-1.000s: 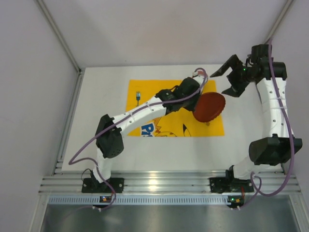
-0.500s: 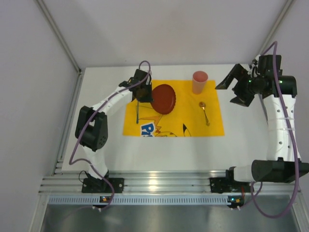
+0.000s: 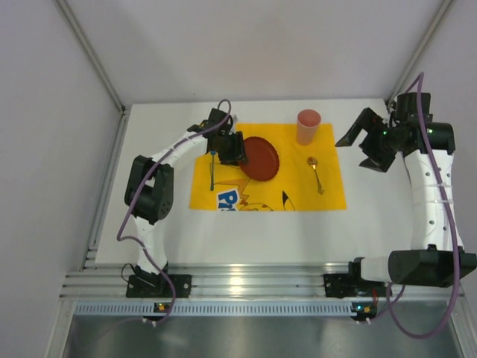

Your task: Set the dinner table for one person

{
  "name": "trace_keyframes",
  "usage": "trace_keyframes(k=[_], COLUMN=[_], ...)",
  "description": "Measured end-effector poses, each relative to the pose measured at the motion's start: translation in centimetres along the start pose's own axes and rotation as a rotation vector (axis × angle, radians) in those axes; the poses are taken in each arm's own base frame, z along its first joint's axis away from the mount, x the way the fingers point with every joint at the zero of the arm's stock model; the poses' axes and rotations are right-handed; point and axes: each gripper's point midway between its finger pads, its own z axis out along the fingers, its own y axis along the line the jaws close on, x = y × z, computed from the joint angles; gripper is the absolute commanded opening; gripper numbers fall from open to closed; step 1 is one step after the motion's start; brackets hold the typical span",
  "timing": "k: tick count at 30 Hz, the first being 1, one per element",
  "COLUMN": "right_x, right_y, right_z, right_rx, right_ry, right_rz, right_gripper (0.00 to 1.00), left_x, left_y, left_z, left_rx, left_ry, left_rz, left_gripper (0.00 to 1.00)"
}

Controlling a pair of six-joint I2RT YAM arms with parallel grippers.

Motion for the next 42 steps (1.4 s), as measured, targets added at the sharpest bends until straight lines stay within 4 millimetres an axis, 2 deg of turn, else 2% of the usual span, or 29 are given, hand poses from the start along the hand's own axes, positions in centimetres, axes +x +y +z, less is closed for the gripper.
trace_keyframes(k=[2, 3, 6, 10, 13, 15, 16, 18, 21, 23, 24, 26, 28, 31, 34, 38, 42], right_x=[0.2, 0.3, 0.6, 0.4, 0.2, 0.0, -0.1, -0.1, 0.2, 2.0, 3.3, 6.1, 8.1, 10.1, 10.1, 9.4, 9.3], right_y=[-0.4, -0.6, -1.3, -1.8, -1.4, -0.6, 0.0, 1.2, 1.5, 0.5, -0.3, -3.3, -6.7, -9.4, -9.5, -8.7, -8.3], right_z=[0.2, 0.2, 0.5, 0.8, 0.9, 0.9, 0.8, 0.2, -1.3, -1.5, -1.4, -0.5, 0.2, 0.5, -0.3, -0.6, -0.6], right_rx=[0.011, 0.018, 0.041, 0.061, 0.049, 0.016, -0.010, -0.061, -0.110, -0.119, -0.111, -0.066, 0.007, 0.034, 0.006, -0.028, -0.050], right_ry=[0.001, 0.003, 0.005, -0.004, -0.017, -0.031, -0.043, -0.070, -0.158, -0.199, -0.197, -0.210, -0.246, -0.304, -0.369, -0.404, -0.409], right_rz=[0.000, -0.002, -0.006, -0.017, -0.046, -0.087, -0.114, -0.165, -0.223, -0.256, -0.262, -0.249, -0.203, -0.152, -0.119, -0.103, -0.099], right_gripper=[1.00, 1.00, 1.00, 1.00, 1.00, 1.00, 1.00, 1.00, 1.00, 1.00, 1.00, 1.00, 1.00, 1.00, 1.00, 1.00, 1.00], left_x=[0.3, 0.4, 0.7, 0.9, -0.7, -1.9, -2.3, -3.2, -3.5, -2.9, -2.4, 0.2, 3.0, 4.4, 4.3, 3.9, 3.8], left_y=[0.5, 0.7, 1.0, 1.0, 0.3, -0.2, -0.3, -0.5, -1.1, -1.5, -1.6, -2.5, -2.4, 1.2, 3.3, 4.0, 4.5], left_z=[-0.1, -0.1, -0.1, -0.5, -1.5, -2.9, -3.8, -7.1, -14.6, -19.8, -21.4, -23.3, -23.1, -22.3, -23.1, -25.5, -26.2], left_rx=[-0.017, -0.025, -0.041, -0.059, -0.062, -0.075, -0.093, -0.133, -0.148, -0.150, -0.158, -0.160, -0.173, -0.318, -0.428, -0.467, -0.494], left_ry=[0.011, 0.018, 0.027, 0.044, 0.006, -0.043, -0.074, -0.177, -0.421, -0.636, -0.722, -0.879, -0.935, -0.943, -0.968, -1.045, -1.067], left_rz=[-0.019, -0.023, -0.028, -0.031, -0.016, -0.003, 0.004, 0.023, 0.067, 0.138, 0.180, 0.309, 0.398, 0.406, 0.366, 0.302, 0.271], left_gripper=[0.65, 0.74, 0.84, 0.92, 0.94, 0.95, 0.96, 0.96, 0.96, 0.99, 0.99, 0.99, 0.98, 0.99, 0.98, 0.98, 0.99])
